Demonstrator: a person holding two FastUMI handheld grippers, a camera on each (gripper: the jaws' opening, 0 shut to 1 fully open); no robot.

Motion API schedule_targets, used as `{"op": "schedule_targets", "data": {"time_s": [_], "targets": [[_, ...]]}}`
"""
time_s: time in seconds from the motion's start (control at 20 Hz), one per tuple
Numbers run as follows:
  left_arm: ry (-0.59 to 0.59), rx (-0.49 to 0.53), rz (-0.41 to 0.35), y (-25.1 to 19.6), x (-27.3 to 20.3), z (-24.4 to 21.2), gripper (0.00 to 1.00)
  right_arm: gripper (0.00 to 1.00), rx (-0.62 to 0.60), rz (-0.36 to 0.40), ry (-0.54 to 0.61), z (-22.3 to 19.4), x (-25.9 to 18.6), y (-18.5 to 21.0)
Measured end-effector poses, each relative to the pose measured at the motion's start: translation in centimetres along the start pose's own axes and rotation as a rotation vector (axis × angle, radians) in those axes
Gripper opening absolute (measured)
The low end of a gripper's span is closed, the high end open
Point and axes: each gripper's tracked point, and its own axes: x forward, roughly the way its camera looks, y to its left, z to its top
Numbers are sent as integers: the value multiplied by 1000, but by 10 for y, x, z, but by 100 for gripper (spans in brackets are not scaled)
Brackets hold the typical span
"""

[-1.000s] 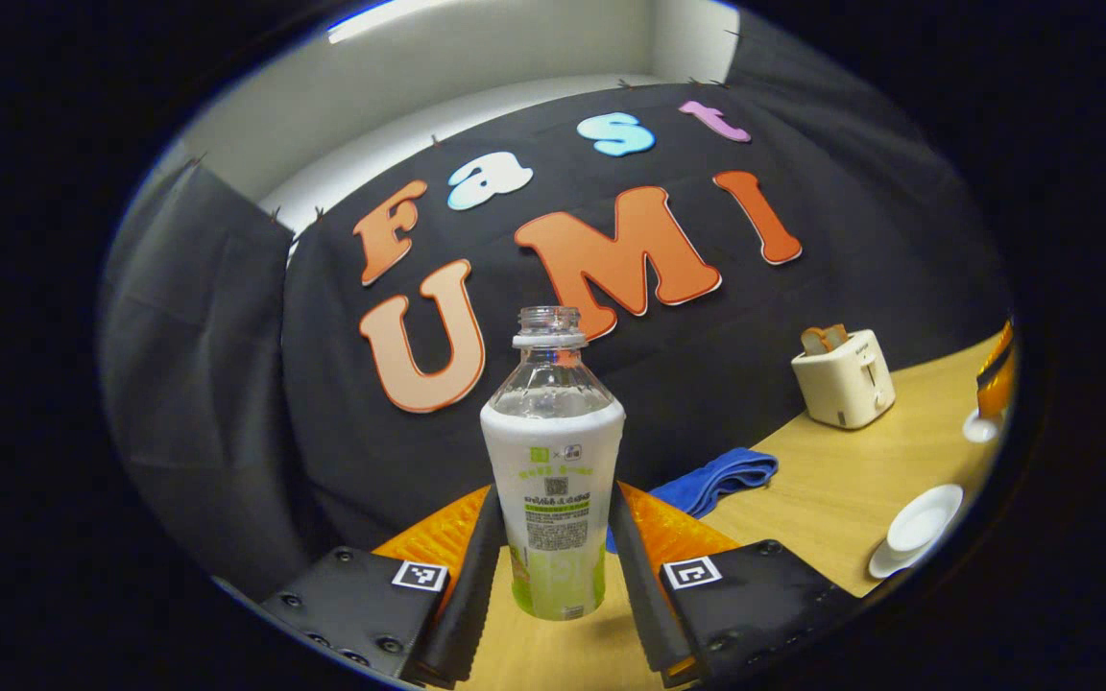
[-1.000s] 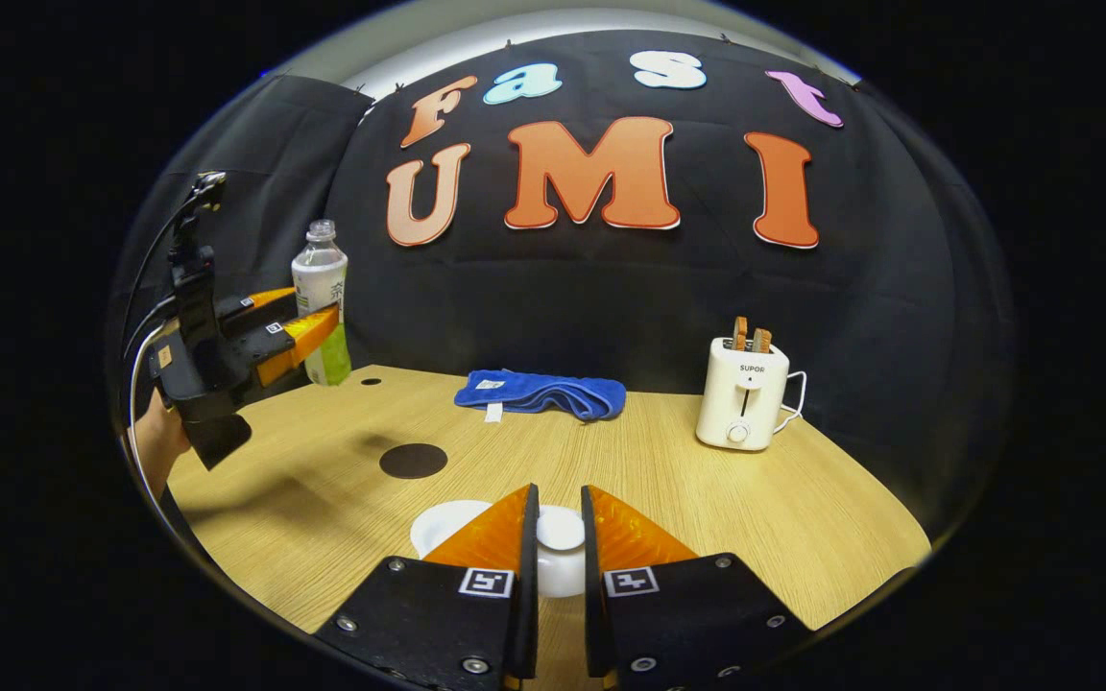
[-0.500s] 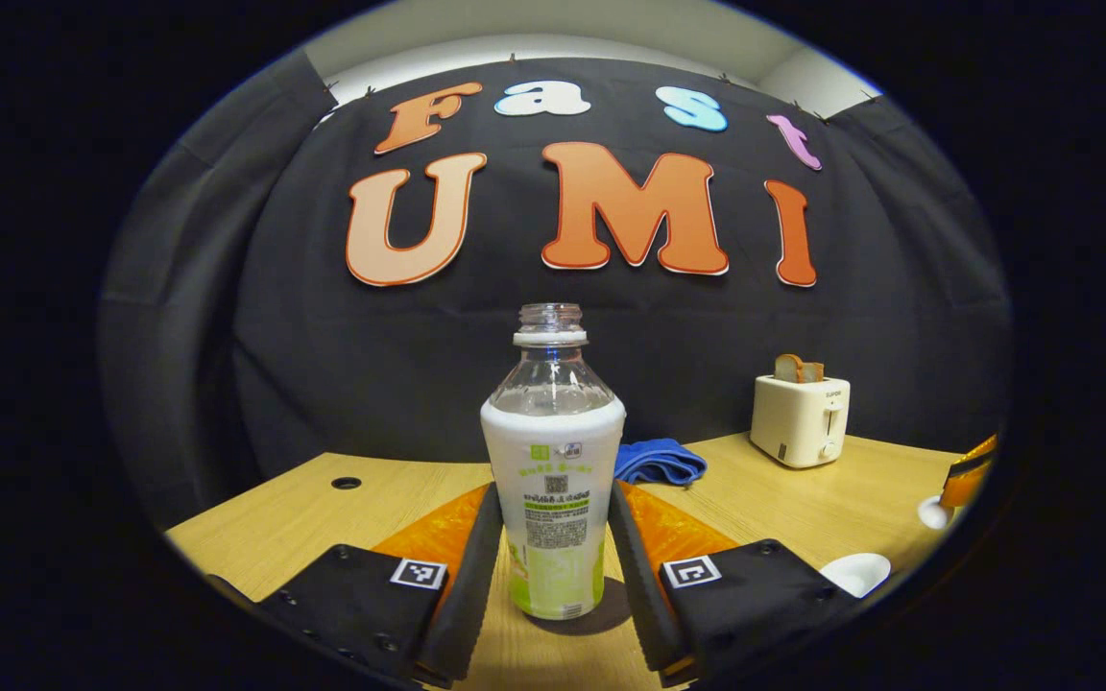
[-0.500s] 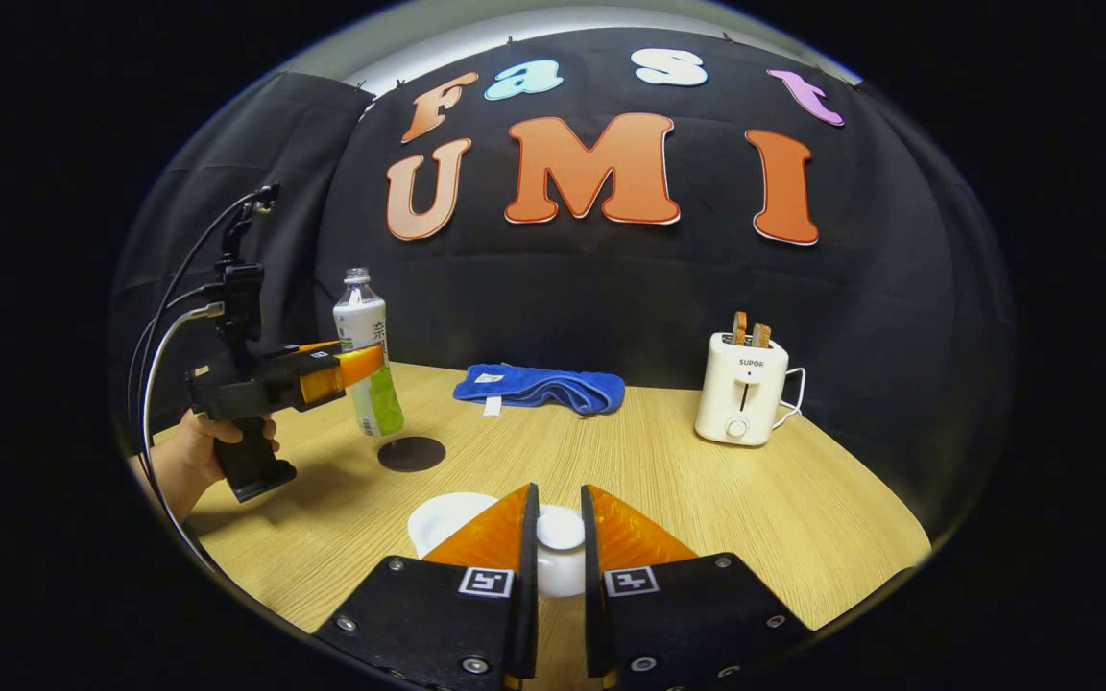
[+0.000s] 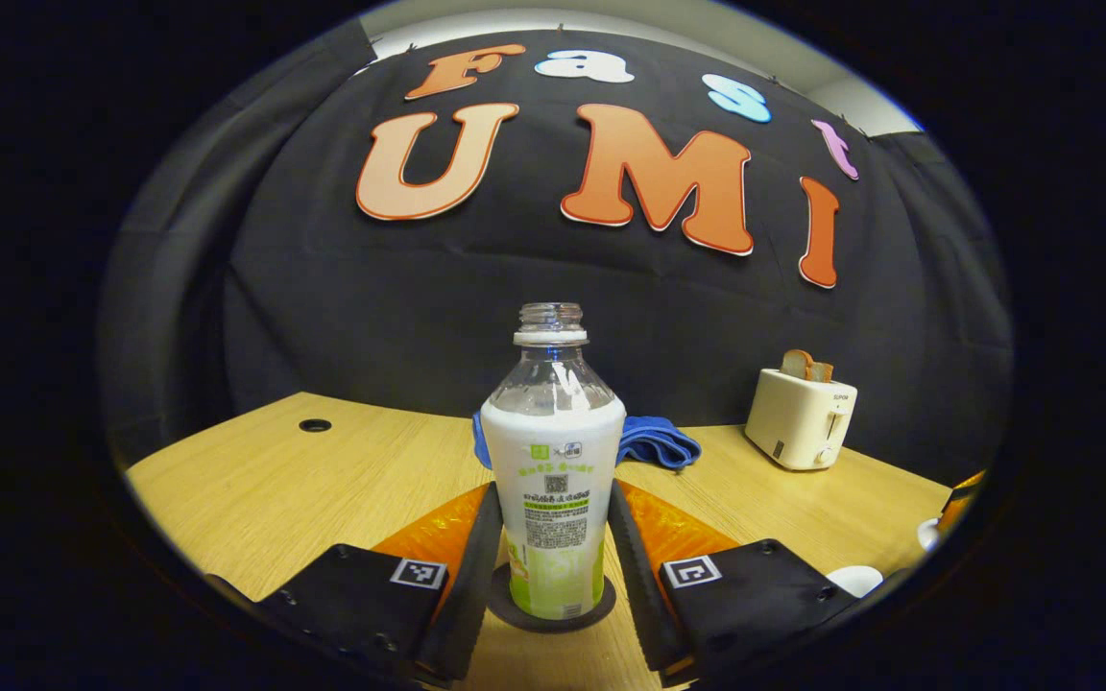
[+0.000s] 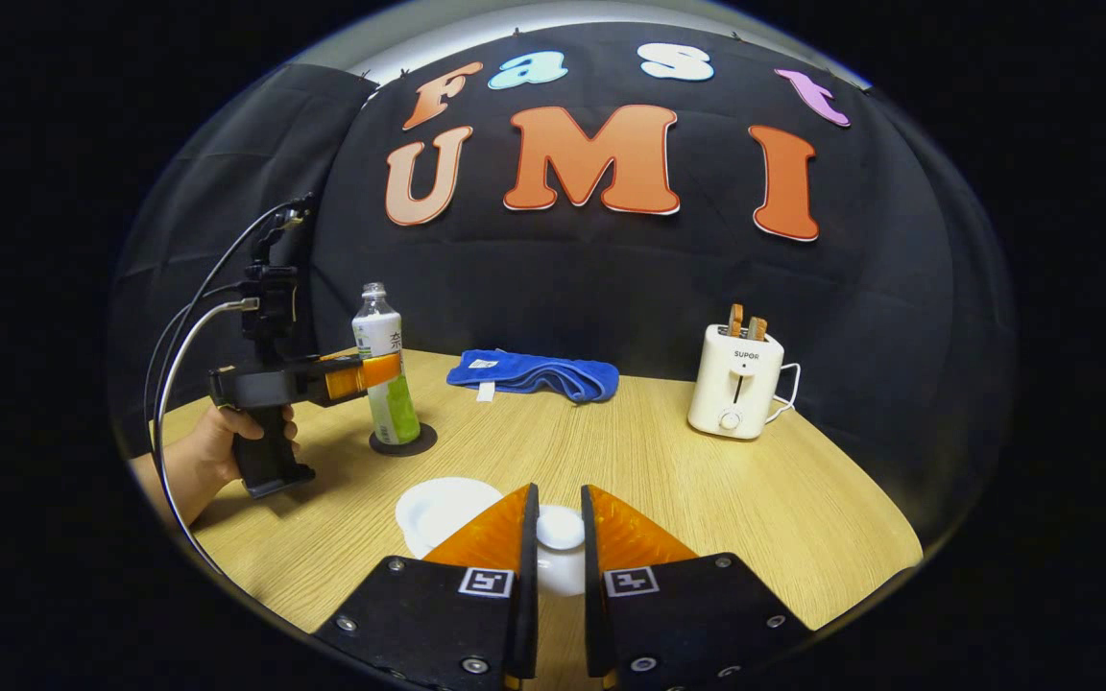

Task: Open the teacup lid with one hand, grasp the water bottle and pour water into the teacup with the other hand; after pouring, place the water bottle on the coaster and then close the teacup lid.

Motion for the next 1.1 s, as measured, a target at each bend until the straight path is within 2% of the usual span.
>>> {"op": "schedule_targets", "data": {"time_s": [0.2, 0.65, 0.7, 0.75, 1.05, 1.1], "targets": [[6, 8, 3, 2, 3, -1, 66, 20, -2, 8, -2, 1, 0, 4], [26, 42, 18, 3, -2, -3, 75, 20, -1, 33, -10, 8, 2, 18], [34, 57, 19, 1, -4, -5, 86, 20, -2, 36, -13, 9, 2, 20], [22, 73, 23, 0, -6, -1, 89, 20, -6, 41, -15, 11, 2, 22], [-2, 95, 19, -3, -24, 7, 90, 20, -19, 80, -26, 16, 8, 44], [-8, 91, 13, -3, -27, 10, 99, 20, -20, 87, -24, 16, 10, 48]]}}
